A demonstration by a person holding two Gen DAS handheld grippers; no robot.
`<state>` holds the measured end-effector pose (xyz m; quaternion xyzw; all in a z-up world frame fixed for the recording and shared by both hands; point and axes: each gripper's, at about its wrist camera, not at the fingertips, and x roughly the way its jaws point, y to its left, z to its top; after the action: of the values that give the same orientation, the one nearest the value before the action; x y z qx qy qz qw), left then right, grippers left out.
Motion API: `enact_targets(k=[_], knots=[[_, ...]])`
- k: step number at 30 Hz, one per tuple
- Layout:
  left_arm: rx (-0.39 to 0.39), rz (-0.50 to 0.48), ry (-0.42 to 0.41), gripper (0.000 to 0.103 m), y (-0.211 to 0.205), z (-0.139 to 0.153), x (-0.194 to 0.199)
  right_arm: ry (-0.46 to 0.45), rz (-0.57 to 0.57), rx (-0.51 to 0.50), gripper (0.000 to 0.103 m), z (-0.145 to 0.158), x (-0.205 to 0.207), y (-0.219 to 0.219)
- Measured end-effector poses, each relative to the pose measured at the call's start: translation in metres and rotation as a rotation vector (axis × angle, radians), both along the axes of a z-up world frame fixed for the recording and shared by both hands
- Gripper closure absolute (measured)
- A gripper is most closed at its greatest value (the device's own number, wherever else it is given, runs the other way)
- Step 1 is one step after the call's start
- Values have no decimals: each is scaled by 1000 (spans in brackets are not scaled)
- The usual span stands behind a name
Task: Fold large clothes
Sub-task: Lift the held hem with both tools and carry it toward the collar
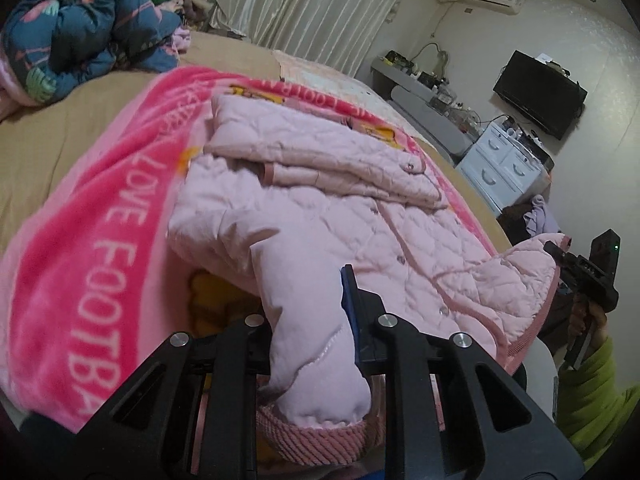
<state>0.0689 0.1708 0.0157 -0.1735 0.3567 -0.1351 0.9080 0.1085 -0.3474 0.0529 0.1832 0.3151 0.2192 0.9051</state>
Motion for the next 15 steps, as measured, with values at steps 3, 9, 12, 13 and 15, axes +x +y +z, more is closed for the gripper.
enact_targets(k=[3,9,12,13,15], knots=[[-2,5,-12,90,0,7,9,-13,0,-7,88,5,8,3],[62,31,-54,90,-6,22,23,-33,-15,-12,88,15,22,5],[55,37,-61,90,-6,27,31,-40,-21,-11,89,20,28,6],[54,39,-64,90,-5,29,34,-44,-23,-12,89,22,30,6],[47,50,-74,90,-4,33,39,-52,-26,-12,89,26,34,6]])
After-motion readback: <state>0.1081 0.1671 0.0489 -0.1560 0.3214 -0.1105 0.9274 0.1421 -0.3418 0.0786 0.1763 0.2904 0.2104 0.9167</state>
